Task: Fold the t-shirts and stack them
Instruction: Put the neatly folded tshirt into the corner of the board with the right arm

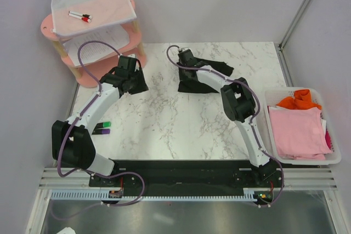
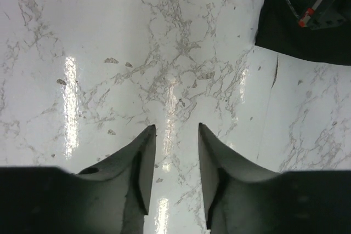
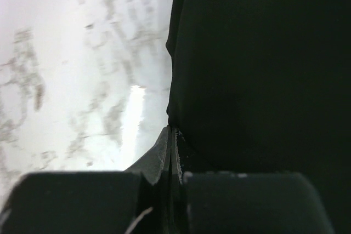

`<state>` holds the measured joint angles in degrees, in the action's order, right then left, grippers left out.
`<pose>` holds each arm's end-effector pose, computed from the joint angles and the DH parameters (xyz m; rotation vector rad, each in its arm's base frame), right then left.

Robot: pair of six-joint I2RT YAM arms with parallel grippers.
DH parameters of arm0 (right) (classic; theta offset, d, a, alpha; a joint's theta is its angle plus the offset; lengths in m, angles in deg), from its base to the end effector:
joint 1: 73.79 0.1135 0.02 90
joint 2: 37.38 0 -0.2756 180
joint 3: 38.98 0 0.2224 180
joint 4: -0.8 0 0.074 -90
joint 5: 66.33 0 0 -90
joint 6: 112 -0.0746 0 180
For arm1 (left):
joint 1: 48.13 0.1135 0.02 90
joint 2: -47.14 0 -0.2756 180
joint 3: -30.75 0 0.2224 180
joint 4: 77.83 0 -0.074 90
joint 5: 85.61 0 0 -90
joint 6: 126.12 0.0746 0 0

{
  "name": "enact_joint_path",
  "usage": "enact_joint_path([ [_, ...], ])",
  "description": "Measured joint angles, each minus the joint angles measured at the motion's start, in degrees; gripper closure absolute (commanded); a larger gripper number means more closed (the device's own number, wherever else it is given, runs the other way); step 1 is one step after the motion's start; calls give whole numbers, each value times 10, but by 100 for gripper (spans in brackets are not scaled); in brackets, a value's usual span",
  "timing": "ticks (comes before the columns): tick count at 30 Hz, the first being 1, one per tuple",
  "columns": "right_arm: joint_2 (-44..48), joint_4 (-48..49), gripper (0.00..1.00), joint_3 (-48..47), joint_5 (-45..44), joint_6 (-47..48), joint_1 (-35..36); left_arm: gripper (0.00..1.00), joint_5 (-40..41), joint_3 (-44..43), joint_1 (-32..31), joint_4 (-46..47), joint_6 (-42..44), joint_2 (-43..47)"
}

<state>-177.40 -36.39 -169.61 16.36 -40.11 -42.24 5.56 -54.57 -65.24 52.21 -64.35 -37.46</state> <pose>0.4756 0.2809 0.1468 -0.2193 2.3810 0.2611 0.3000 -0.0908 0.2781 -0.2474 2.4452 -0.3287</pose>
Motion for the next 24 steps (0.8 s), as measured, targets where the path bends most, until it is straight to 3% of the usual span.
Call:
enact_joint_path([
  [1,3,-1,100,5,-5,1,-8,38,2,0,0,0,0,0],
  [2,6,-4,100,8,-10,2,-17,24,2,0,0,0,4,0],
  [5,10,-14,100,11,-19,3,-36,8,3,0,0,-1,6,0],
  [24,40,-127,100,29,-105,14,-131,3,5,0,0,-1,6,-8],
])
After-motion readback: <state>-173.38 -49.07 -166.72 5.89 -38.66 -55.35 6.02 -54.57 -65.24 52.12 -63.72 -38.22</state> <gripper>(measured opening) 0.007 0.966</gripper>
